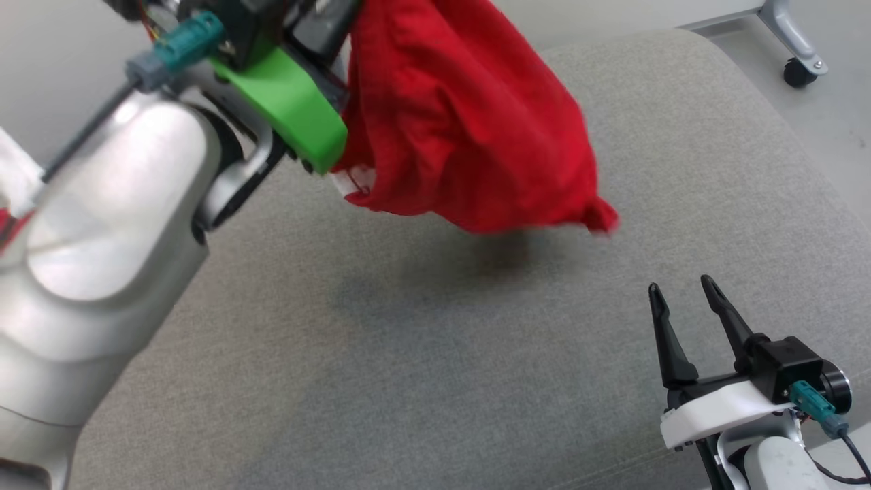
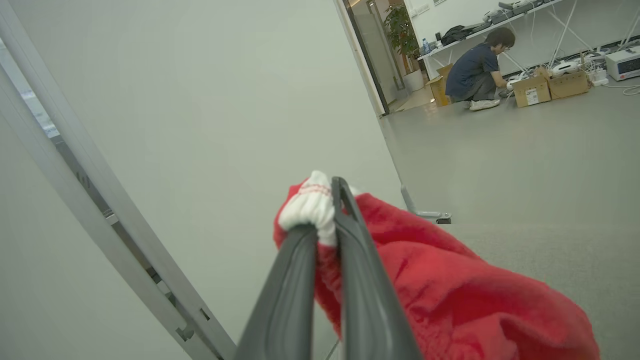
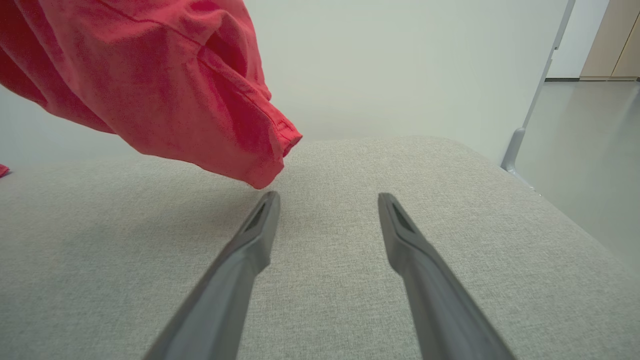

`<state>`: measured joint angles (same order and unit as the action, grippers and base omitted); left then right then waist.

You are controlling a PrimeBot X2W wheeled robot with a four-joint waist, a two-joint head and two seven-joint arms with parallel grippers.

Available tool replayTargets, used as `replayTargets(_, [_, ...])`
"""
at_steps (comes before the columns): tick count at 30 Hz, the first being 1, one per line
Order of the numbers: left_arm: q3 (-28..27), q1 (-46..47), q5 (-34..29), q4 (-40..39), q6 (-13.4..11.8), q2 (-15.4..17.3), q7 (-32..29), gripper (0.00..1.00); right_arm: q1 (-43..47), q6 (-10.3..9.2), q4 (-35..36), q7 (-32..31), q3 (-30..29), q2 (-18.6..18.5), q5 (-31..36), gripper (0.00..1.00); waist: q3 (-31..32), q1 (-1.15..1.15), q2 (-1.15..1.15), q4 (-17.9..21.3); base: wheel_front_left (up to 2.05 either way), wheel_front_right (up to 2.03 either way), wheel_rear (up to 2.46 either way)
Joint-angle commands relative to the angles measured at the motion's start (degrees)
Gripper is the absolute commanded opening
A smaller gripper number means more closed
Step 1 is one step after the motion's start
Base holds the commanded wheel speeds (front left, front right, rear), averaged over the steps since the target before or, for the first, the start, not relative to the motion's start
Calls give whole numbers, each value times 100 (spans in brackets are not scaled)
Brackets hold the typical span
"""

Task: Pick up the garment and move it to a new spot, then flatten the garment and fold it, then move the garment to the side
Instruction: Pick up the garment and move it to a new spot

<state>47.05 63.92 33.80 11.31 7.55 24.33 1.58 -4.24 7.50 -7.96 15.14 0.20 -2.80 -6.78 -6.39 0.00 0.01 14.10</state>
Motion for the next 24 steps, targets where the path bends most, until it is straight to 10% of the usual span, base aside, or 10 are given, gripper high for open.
replayTargets(1, [90, -292, 104, 151, -13, 24, 115, 0, -49, -2, 28, 2, -41, -17, -39, 100, -72, 0, -1, -7, 0, 0, 0])
replayTargets(24, [-89, -2784, 1086, 3069, -110, -191, 1327, 0, -123, -2, 99, 2, -73, -17, 79, 100, -483, 0, -1, -444, 0, 0, 0])
